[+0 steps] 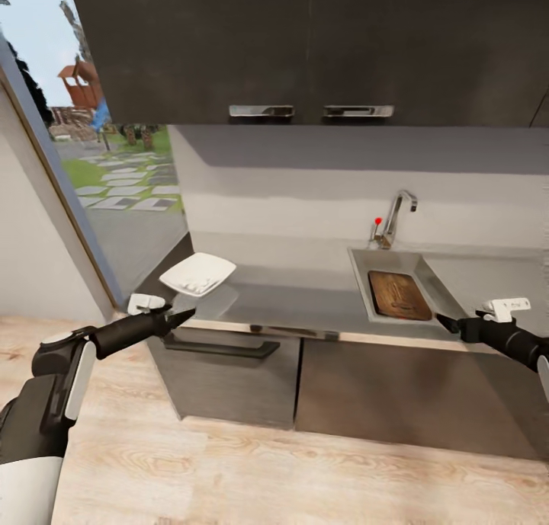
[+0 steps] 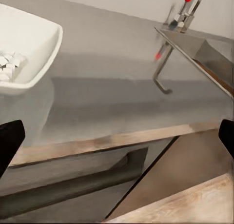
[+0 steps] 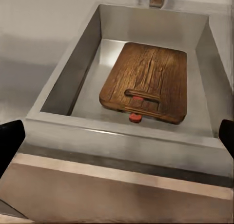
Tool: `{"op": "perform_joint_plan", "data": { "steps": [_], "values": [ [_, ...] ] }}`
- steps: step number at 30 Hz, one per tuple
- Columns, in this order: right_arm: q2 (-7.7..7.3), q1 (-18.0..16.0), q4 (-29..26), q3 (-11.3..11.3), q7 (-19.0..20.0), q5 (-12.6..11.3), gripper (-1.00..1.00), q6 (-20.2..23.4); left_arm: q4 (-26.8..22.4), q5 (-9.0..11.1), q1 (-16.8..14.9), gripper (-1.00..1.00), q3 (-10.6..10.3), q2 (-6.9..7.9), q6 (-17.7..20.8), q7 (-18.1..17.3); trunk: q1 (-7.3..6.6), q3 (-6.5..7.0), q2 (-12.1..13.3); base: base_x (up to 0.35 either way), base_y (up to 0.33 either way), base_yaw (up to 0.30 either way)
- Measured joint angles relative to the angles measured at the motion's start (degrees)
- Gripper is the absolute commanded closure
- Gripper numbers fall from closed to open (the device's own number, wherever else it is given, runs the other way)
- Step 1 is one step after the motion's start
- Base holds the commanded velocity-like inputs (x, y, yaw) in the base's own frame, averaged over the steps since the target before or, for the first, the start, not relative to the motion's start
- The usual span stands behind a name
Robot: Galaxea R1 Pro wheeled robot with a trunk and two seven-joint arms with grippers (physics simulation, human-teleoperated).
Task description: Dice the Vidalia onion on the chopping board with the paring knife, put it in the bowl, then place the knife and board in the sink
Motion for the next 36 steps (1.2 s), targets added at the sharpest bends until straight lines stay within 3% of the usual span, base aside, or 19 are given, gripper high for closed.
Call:
{"op": "perform_joint_plan", "data": {
  "steps": [6, 8, 9, 11, 13, 16, 17, 18, 19, 22, 24, 25, 26, 27, 30, 31, 32, 35, 36],
  "values": [
    [0.06, -0.01, 0.00, 0.02, -0.02, 0.08, -1.00, 0.05, 3.48, 0.06, 0.06, -1.00, -0.22, -0.05, -0.06, 0.02, -0.01, 0.54, -0.01, -0.196, 0.000, 0.000],
    [0.08, 0.06, 0.08, -0.02, -0.07, 0.14, -1.00, 0.30, 6.81, 0.00, 0.15, -1.00, -0.63, -0.06, -0.17, 0.00, -0.03, 0.73, 0.00, -0.035, 0.000, 0.000],
    [0.09, 0.52, 0.18, -0.05, -0.09, 0.17, -1.00, 0.90, 10.99, -0.11, 0.18, -1.00, -0.82, -0.05, -0.42, 0.00, -0.03, 0.81, 0.00, -0.006, 0.000, 0.000],
    [0.09, 3.39, 3.87, -0.06, -0.35, 0.28, -1.00, 3.78, 26.27, -0.26, 0.22, -1.00, -1.44, -0.06, -4.11, 0.68, -0.03, 0.99, 0.01, -0.004, 0.000, 0.000],
    [0.09, 5.16, 13.61, -0.06, -2.47, 0.99, -1.00, 4.68, 37.89, -0.31, 0.22, -1.00, -4.19, -0.29, -12.13, 5.67, -0.02, 1.17, 0.01, -0.001, 0.000, 0.000],
    [0.08, 5.59, 23.75, -0.04, -5.28, 2.52, -1.00, 4.64, 46.14, -0.27, 0.20, -1.00, -6.34, -0.69, -17.54, 11.75, -0.03, 1.46, 0.00, 0.000, 0.000, 0.000],
    [0.32, 5.79, 31.73, 0.01, -8.94, 4.81, -1.00, -0.18, 51.57, -0.14, 0.17, -1.00, -7.72, -1.79, -22.89, 18.76, -0.04, 1.57, -0.01, 0.000, 0.000, 0.000],
    [0.48, 5.86, 44.08, 0.11, -9.96, 5.35, -1.00, -3.00, 61.17, -0.32, 0.29, -1.00, -8.03, -2.19, -23.76, 19.77, -0.03, 1.64, 0.00, 0.000, 0.000, 0.000],
    [0.58, 5.90, 50.89, 0.23, -11.08, 5.59, -1.00, -6.27, 64.87, -0.34, 0.23, -1.00, -8.20, -2.43, -24.22, 20.31, -0.03, 1.72, 0.00, 0.000, 0.000, 0.000],
    [0.76, 5.88, 60.94, 0.43, -14.33, 5.71, -1.00, -14.26, 70.28, -0.16, 0.19, -1.00, -8.43, -2.69, -24.82, 20.95, -0.03, 2.01, -0.01, 0.000, 0.000, 0.000],
    [1.19, 5.91, 70.94, 0.60, -18.64, 5.82, -1.00, -22.43, 74.97, -0.20, 0.19, -1.00, -8.62, -2.90, -25.52, 22.18, -0.03, 2.19, -0.01, 0.000, 0.000, 0.000],
    [1.97, 5.84, 77.17, 0.66, -24.41, 5.79, -1.00, -31.45, 77.70, -0.31, 1.12, -1.00, -8.89, -3.70, -25.83, 28.16, -0.03, 2.29, -0.01, 0.000, 0.000, 0.000],
    [2.31, 6.04, 83.54, 0.76, -25.34, 5.83, -1.00, -32.47, 78.02, -0.24, 1.75, -1.00, -8.75, -3.92, -25.77, 29.72, -0.03, 2.37, -0.01, 0.000, 0.000, 0.000],
    [3.54, 6.79, 85.43, 0.74, -28.06, 5.83, -1.00, -34.39, 78.44, -0.25, 4.20, -1.00, -8.76, -4.68, -25.59, 34.71, -0.03, 2.46, -0.01, 0.000, 0.000, 0.000],
    [5.70, 9.82, 86.91, 0.69, -32.44, 5.80, -1.00, -35.97, 78.72, -0.17, 10.29, -1.00, -8.75, -5.88, -25.42, 43.21, -0.03, 2.75, -0.01, 0.000, 0.000, 0.000],
    [7.48, 12.31, 87.21, 0.62, -34.24, 5.86, -1.00, -36.40, 78.79, -0.14, 13.62, -1.00, -8.73, -6.20, -25.36, 46.75, -0.04, 2.84, -0.01, 0.000, 0.000, 0.000],
    [9.95, 15.82, 87.70, 0.63, -35.67, 6.05, -1.00, -36.68, 78.82, -0.17, 17.88, -1.00, -8.72, -6.44, -25.31, 48.98, -0.04, 2.93, -0.01, 0.000, 0.000, 0.000],
    [11.88, 19.86, 87.58, 0.68, -36.57, 6.13, -1.00, -36.82, 78.84, -0.16, 22.65, -1.00, -8.71, -6.66, -25.29, 50.18, -0.06, 3.21, -0.01, 0.000, 0.000, 0.000],
    [13.13, 23.29, 87.53, 0.71, -36.95, 6.24, -1.00, -36.92, 78.81, -0.15, 26.16, -1.00, -8.71, -7.00, -25.29, 50.62, -0.01, 3.33, -0.01, 0.000, 0.000, 0.000]
  ]
}}
